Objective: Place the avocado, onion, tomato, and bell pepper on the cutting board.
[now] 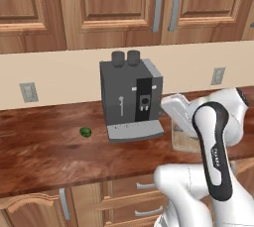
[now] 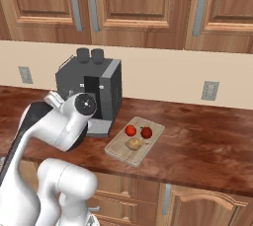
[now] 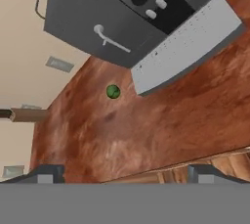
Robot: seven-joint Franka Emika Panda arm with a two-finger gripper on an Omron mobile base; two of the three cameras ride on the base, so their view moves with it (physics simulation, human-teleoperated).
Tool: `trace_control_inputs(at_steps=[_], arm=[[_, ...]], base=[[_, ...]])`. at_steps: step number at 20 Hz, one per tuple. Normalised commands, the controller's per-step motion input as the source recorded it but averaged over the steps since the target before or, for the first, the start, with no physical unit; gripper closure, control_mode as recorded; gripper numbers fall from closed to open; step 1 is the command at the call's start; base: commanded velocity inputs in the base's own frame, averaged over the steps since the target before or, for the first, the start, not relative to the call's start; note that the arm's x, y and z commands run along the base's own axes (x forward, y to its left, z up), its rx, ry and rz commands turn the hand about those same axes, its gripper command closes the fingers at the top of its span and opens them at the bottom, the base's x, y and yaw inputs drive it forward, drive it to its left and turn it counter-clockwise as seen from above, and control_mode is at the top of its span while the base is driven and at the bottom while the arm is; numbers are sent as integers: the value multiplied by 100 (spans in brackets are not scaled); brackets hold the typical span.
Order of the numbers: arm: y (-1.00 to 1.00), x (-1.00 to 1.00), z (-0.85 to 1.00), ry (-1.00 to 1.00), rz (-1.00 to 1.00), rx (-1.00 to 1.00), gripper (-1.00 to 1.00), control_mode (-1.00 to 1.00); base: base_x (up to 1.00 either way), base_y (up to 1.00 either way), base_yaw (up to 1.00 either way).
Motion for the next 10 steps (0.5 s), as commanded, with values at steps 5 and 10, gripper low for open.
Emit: trace_control_inputs(at_steps=[5,10], arm=[[70,0,12,-9,9,-18,-100,-100],[70,0,21,-4,7,-19,-100,-100]], base=[[0,0,0],[0,0,0]])
